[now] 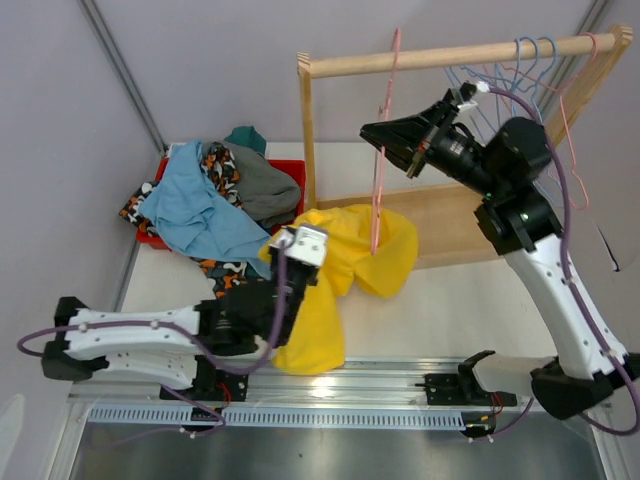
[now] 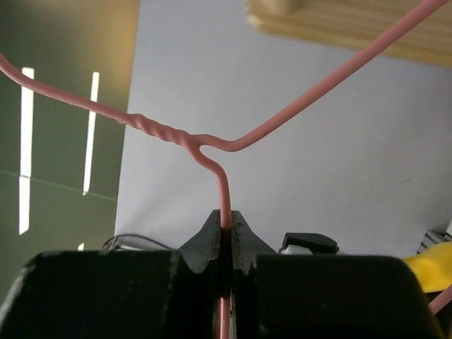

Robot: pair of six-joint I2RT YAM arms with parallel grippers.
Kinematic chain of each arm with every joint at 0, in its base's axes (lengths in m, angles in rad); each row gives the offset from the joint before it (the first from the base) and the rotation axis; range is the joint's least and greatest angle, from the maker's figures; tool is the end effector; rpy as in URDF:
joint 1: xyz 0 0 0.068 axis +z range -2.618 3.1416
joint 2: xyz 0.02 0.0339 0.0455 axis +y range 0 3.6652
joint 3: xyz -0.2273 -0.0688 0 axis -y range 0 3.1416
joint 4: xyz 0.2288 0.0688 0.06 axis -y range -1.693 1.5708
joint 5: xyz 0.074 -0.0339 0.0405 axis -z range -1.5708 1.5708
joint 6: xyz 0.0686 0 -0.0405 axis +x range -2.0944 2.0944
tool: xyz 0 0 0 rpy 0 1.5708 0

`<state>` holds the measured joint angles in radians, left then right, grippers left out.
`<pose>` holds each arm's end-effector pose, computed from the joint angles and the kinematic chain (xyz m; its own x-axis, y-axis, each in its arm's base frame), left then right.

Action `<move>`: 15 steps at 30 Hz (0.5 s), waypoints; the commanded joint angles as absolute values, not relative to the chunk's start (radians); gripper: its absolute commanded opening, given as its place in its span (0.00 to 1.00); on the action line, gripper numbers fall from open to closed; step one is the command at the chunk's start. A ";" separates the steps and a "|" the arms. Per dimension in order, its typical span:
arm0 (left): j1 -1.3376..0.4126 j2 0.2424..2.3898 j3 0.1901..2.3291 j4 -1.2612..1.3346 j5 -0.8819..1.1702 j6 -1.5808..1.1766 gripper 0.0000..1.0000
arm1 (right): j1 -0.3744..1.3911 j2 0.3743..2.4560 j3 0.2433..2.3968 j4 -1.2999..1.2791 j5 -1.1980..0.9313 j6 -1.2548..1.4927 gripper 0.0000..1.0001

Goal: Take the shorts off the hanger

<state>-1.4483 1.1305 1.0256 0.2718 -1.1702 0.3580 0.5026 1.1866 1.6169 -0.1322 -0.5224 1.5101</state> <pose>0.0940 -0.2467 0.3716 0.1158 0.1781 -0.9772 0.2515 0.9465 0.2023 0.1985 0.1482 0.5134 -0.8183 0.5373 -0.2043 -0.3076 -0.1091 0.9452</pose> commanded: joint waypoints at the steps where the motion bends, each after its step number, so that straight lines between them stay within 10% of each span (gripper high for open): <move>1: -1.486 0.961 1.029 0.232 -1.327 0.457 0.00 | 0.459 1.262 1.690 -0.061 -0.617 1.502 0.00; 15: -1.027 0.914 1.261 -0.165 -0.961 0.377 0.00 | 0.391 1.319 1.573 0.046 -0.632 1.517 0.00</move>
